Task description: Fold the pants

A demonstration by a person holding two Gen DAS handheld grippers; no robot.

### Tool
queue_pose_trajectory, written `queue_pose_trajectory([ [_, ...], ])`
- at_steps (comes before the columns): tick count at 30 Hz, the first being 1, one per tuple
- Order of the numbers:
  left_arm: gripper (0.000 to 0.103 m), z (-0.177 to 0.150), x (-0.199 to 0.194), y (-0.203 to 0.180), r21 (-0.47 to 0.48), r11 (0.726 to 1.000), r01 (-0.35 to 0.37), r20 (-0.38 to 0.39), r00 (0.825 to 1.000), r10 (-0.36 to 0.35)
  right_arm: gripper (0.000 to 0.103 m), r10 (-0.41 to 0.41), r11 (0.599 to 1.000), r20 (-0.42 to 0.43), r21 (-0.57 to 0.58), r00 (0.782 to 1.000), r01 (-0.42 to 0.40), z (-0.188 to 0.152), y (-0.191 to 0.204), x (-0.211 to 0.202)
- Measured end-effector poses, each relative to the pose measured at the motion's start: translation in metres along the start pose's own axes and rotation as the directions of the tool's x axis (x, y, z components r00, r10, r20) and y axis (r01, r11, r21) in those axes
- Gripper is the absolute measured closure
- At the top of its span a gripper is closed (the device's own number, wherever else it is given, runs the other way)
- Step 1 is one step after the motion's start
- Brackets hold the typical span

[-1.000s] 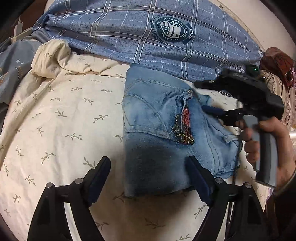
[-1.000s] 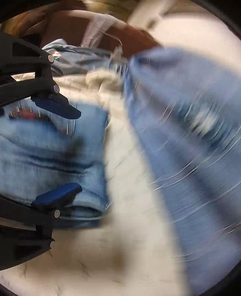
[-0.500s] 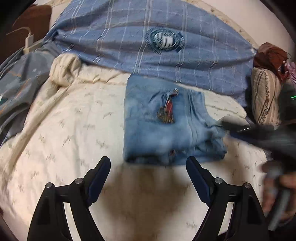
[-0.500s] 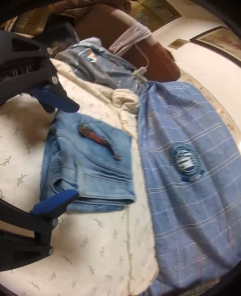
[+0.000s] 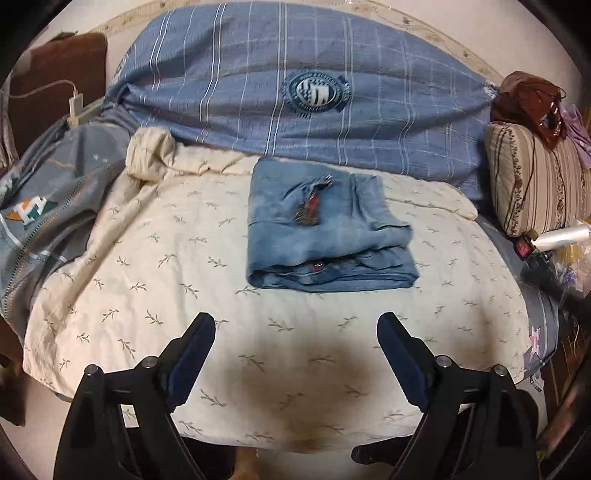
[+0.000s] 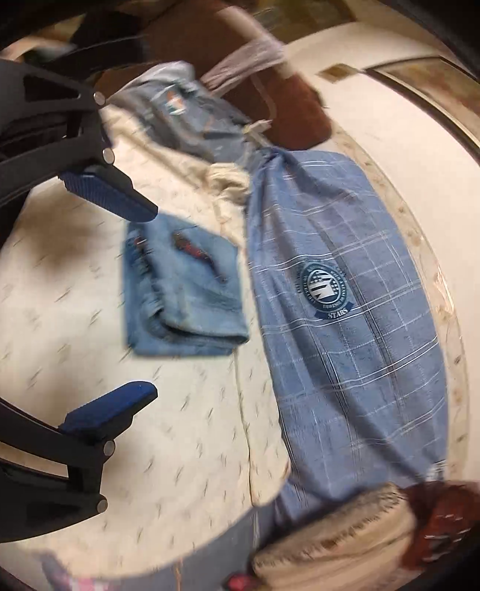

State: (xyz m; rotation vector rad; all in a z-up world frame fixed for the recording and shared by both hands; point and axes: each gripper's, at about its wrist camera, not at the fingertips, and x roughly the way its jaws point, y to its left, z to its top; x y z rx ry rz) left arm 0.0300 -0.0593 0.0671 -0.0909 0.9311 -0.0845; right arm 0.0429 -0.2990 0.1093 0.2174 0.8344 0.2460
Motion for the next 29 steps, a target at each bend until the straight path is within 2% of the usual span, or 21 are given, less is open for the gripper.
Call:
queue_pose_trajectory([
  [2, 0.013, 0.001, -0.009, -0.007, 0.003, 1.0, 0.016, 0.015, 1.0, -0.016, 0.013, -0.056, 0.998, -0.048, -0.019, 0.997, 0.055, -0.015, 0.0, -0.004],
  [4, 0.01, 0.005, -0.014, -0.015, 0.026, 1.0, 0.001, 0.014, 1.0, -0.002, 0.013, -0.074, 0.997, -0.09, -0.031, 0.993, 0.071, -0.026, -0.001, -0.009],
  [8, 0.009, 0.01, -0.02, -0.024, 0.066, 0.996, -0.066, 0.037, 0.997, 0.064, 0.013, -0.127, 0.986, -0.075, -0.114, 0.989, 0.118, -0.034, 0.008, -0.012],
  [16, 0.004, 0.015, -0.018, -0.019, 0.047, 0.995, -0.089, 0.014, 0.996, 0.089, 0.013, -0.124, 0.981, -0.09, -0.159, 0.988, 0.109, -0.035, 0.025, -0.001],
  [21, 0.0, 0.019, -0.015, -0.018, 0.04, 0.997, -0.07, 0.004, 0.998, 0.07, 0.013, -0.132, 0.974, -0.093, -0.195, 0.987, 0.112, -0.033, 0.033, 0.007],
  [29, 0.0, 0.026, -0.007, -0.02, 0.047, 0.998, -0.042, -0.004, 0.999, 0.042, 0.013, -0.139, 0.973, -0.109, -0.198, 0.984, 0.116, -0.031, 0.036, 0.017],
])
